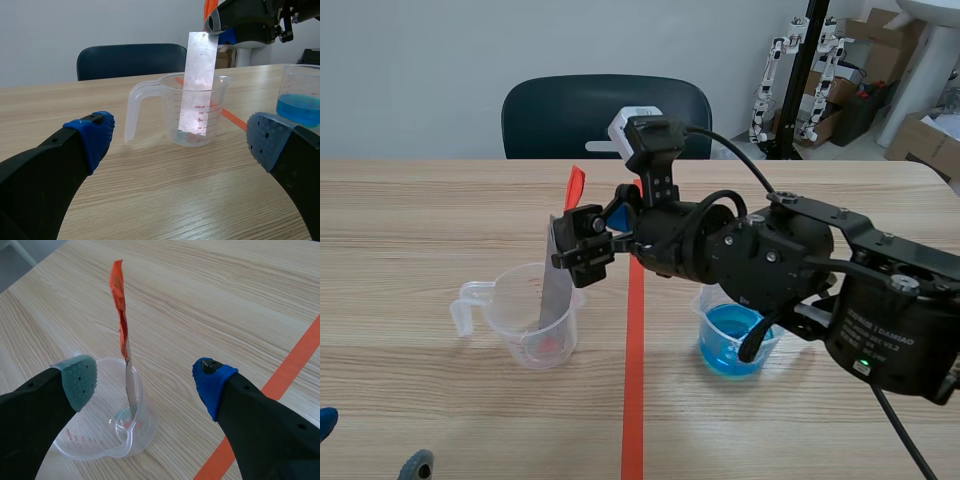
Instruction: Do the redox reaction experiment. lift the metal plate out of the left beaker
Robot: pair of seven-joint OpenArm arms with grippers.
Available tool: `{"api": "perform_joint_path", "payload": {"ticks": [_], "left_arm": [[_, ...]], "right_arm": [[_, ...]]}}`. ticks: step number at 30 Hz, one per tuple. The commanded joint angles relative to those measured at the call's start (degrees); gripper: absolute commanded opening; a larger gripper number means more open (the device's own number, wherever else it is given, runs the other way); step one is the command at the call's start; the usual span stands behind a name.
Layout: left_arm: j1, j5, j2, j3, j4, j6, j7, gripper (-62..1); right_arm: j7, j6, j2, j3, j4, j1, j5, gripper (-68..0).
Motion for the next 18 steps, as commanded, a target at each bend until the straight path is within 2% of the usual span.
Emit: {"api": "perform_joint_path", "payload": {"ticks": [1, 11, 18], "left_arm": [[0.24, -0.15, -0.02, -0.42, 0.44, -0.28, -2.62, -5.4], [0.24, -0.15, -0.02, -0.42, 0.44, -0.28, -2.62, -5.4], [0.24, -0.15, -0.02, -0.42, 0.44, -0.28, -2.62, -5.4]], "right_arm": [[-0.31, -0.15, -1.29, 0.07, 0.72, 1.42, 0.48, -27.0], [-0.26, -0.20, -2.82, 0.04, -1.38, 1.44, 0.42, -27.3], [0.50, -0.20, -3.13, 0.07, -2.71, 1.46, 0.22, -39.2]]}}
